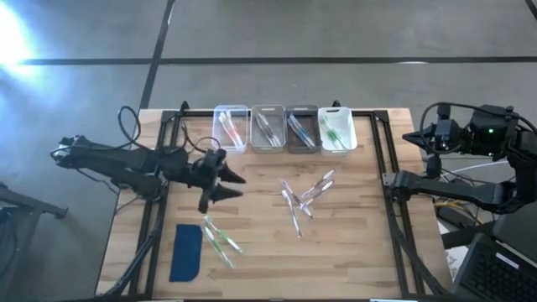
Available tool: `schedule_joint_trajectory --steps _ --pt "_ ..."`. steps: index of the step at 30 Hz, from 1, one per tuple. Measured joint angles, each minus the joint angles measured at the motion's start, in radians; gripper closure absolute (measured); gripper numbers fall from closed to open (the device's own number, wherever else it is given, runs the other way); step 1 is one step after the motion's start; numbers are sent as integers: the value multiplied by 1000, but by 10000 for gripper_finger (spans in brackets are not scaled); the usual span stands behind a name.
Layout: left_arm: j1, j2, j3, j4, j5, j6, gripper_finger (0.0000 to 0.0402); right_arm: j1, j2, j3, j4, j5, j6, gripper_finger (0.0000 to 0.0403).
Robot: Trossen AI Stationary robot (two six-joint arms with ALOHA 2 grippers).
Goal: Pick & Place Toothbrushes
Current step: Put the green toothbrush into the white bin
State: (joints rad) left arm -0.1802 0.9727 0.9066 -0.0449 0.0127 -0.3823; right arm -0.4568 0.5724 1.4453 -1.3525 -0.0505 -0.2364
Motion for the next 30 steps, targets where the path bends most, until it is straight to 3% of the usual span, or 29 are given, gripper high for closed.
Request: schedule_joint_trajectory --steps 7,16,21,30 --pt "0 124 141 -283 94 72 195 0 0 0 0 0 -1 394" --pt "-17 311 336 -769 129 321 197 0 0 0 0 0 -1 394" --pt "-50 410 391 -877 129 427 197 0 0 0 0 0 0 394" --pt "-113 544 397 -928 130 537 197 0 0 0 0 0 0 394"
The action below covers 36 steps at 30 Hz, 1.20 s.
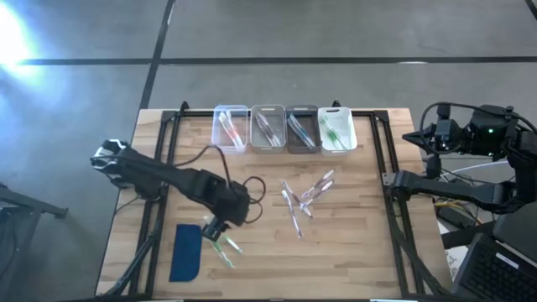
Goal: Pick & Place Toothbrushes
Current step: Put the green toothbrush into the white bin
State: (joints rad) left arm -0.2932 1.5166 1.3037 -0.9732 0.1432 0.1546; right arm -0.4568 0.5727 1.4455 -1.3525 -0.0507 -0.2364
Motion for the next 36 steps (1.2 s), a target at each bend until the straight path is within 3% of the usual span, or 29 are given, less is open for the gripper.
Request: schedule_joint_trajectory --steps 13,18,23,36 --pt "-65 169 -2 -11 -6 74 197 0 0 0 0 0 0 394" --pt "-84 224 -2 -59 -75 83 197 0 0 0 0 0 0 394" --pt "-94 249 -7 -117 -77 83 197 0 0 0 0 0 0 394" --pt "-110 251 -117 -59 -64 53 197 0 0 0 0 0 0 394"
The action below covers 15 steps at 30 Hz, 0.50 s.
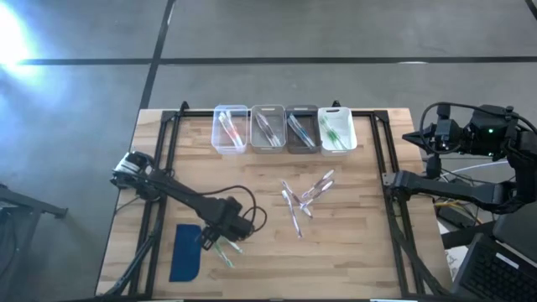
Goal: Pick & Place Toothbrushes
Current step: Put the green toothbrush into the white bin
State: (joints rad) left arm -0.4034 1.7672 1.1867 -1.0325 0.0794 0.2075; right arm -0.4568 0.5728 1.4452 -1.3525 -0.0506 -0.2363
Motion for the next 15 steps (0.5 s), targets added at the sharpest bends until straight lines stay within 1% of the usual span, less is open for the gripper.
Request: schedule_joint_trajectory --steps 5,15 --pt "-7 0 -27 49 25 -1 197 0 0 0 0 0 0 394" --pt "-10 17 -80 89 16 1 197 0 0 0 0 0 -2 394"
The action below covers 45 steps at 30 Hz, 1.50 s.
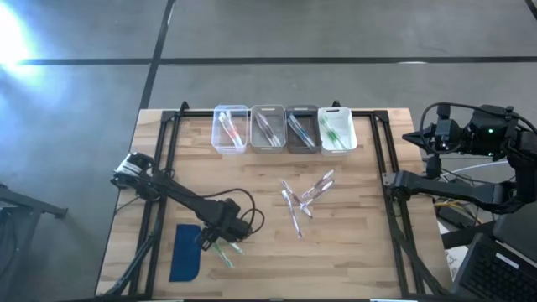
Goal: Pick & Place Toothbrushes
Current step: Put the green toothbrush into the white bin
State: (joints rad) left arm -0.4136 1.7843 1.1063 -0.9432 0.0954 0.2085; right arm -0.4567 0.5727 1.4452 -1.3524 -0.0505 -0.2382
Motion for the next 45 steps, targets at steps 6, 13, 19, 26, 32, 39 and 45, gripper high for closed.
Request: schedule_joint_trajectory --steps 6,13,19,26,32,39,45 --pt "-1 6 -26 27 -47 13 204 0 0 0 0 0 1 394" --pt "0 6 -43 62 -69 43 270 0 0 0 0 0 0 394" --pt "1 7 -63 85 -79 52 355 0 0 0 0 0 0 394" --pt "0 8 -52 79 -124 50 387 0 0 0 0 0 0 394" --pt "0 -5 -17 64 -148 79 394 0 0 0 0 0 0 394" --pt "9 -46 7 63 -196 59 397 0 0 0 0 0 1 394" --pt "15 -87 44 7 -207 49 400 0 0 0 0 0 0 394"
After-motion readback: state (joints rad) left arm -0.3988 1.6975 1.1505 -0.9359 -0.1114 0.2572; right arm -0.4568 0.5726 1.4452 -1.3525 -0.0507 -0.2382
